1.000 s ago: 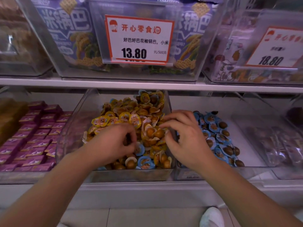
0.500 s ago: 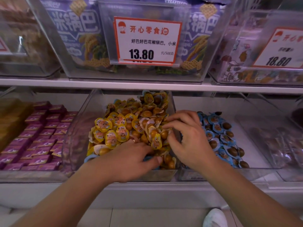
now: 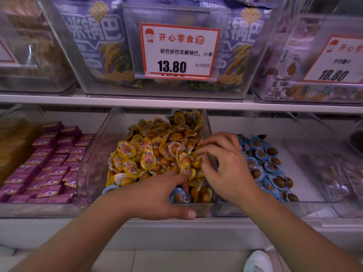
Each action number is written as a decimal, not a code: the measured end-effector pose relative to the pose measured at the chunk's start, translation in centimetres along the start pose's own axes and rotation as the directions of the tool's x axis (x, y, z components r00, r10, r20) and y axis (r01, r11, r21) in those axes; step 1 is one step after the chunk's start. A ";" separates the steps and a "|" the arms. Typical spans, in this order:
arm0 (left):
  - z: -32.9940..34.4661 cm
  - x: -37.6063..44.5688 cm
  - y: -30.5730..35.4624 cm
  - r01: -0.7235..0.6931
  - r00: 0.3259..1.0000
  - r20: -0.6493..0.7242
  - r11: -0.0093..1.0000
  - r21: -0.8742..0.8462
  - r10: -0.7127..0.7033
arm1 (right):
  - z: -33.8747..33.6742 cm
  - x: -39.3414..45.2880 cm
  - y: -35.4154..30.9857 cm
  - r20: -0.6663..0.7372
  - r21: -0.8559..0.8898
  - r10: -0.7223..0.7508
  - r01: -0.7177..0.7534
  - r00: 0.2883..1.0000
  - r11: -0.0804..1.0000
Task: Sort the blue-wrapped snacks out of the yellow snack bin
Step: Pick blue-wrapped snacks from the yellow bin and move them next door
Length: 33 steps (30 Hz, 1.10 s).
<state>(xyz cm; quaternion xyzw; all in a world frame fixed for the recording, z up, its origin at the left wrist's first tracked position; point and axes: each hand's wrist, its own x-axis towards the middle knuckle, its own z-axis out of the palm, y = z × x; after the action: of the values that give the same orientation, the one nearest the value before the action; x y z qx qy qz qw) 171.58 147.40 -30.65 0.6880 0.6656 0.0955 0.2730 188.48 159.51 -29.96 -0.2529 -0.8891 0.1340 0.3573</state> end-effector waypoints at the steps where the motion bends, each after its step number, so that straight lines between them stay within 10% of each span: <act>1: -0.1 0.1 -0.1 0.000 1.000 -0.002 1.000 -0.022 0.000 | 0.0 0.0 0.0 0.002 0.002 0.004 -0.004 1.000 1.000; 19: -2.6 -2.1 -2.2 -0.006 0.999 0.031 0.929 -0.370 0.019 | -0.3 0.3 -0.5 -0.062 0.044 -0.070 0.073 0.996 0.996; 24: -2.3 -2.3 -2.7 -0.031 0.916 -0.307 0.719 -0.695 -0.257 | 0.1 0.2 -3.5 -0.050 0.117 -0.254 0.258 0.966 0.959; 28: -2.3 -2.1 -2.4 -0.211 0.825 -0.339 0.310 -0.927 -0.452 | 1.3 -0.2 -5.7 0.206 0.369 -0.040 -0.040 0.978 0.928; 30: -2.4 -2.1 -1.9 -0.274 0.802 -0.306 0.139 -0.952 -0.513 | 2.0 0.1 -7.0 0.351 0.533 0.257 -0.418 0.900 0.736; 33: -2.3 -1.9 -0.7 -0.367 0.745 -0.352 0.091 -0.926 -0.567 | 2.4 0.9 -8.6 0.739 0.631 0.352 -0.774 0.575 -0.059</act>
<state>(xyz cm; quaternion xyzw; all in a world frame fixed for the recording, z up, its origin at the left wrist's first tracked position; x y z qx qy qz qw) 169.64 146.10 -28.69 0.1807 0.5176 0.7270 0.4135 183.22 152.68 -27.58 -0.3104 -0.4662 0.8108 0.1703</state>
